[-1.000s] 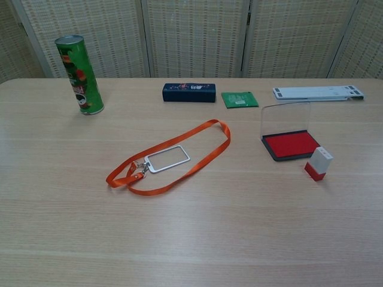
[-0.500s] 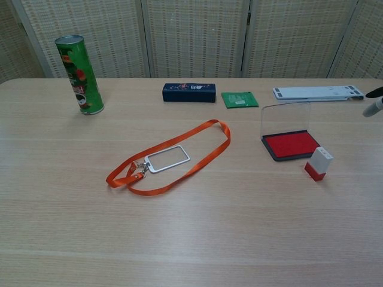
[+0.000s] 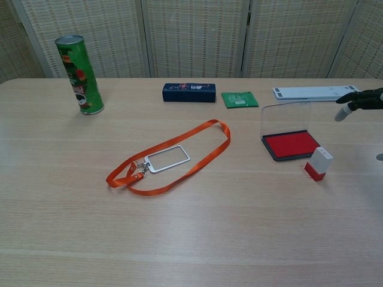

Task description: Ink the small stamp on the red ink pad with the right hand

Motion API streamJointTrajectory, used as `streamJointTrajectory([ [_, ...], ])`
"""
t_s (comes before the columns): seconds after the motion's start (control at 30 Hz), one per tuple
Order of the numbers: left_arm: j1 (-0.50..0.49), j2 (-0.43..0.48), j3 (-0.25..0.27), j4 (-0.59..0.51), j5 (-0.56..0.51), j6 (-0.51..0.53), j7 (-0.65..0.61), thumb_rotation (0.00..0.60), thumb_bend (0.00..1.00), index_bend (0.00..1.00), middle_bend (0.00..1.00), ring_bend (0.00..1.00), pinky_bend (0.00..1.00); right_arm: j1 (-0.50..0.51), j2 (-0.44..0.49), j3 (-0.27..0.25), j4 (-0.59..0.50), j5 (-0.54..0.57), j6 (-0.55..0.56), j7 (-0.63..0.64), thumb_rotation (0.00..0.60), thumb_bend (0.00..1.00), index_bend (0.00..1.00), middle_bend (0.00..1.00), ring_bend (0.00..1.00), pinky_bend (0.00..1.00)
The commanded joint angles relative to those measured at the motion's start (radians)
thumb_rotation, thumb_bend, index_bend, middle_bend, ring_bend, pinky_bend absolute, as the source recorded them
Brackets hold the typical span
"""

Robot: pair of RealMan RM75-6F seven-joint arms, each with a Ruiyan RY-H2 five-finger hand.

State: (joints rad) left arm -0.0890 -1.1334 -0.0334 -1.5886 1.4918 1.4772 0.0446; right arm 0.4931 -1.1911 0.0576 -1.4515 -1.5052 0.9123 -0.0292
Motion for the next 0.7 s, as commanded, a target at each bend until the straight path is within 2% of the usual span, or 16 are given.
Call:
streamJointTrajectory([
  [0.03, -0.001, 0.003, 0.002, -0.002, 0.001, -0.003, -0.005, 0.600, 0.20, 0.04, 0.00, 0.02, 0.27, 0.009, -0.030, 0.005, 0.019, 0.013, 0.003, -0.001, 0.600, 0.26, 0.17, 0.00, 0.00, 0.00],
  [0.43, 0.004, 0.007, -0.007, -0.016, -0.018, 0.002, 0.003, 0.600, 0.20, 0.04, 0.00, 0.02, 0.27, 0.073, -0.133, 0.020, 0.098, 0.081, -0.075, 0.001, 0.600, 0.26, 0.22, 0.00, 0.00, 0.00],
  [0.7, 0.007, 0.011, -0.005, -0.016, -0.012, 0.006, -0.003, 0.600, 0.20, 0.04, 0.00, 0.02, 0.27, 0.093, -0.172, 0.011, 0.132, 0.098, -0.093, -0.007, 0.600, 0.29, 0.24, 0.00, 0.00, 0.00],
])
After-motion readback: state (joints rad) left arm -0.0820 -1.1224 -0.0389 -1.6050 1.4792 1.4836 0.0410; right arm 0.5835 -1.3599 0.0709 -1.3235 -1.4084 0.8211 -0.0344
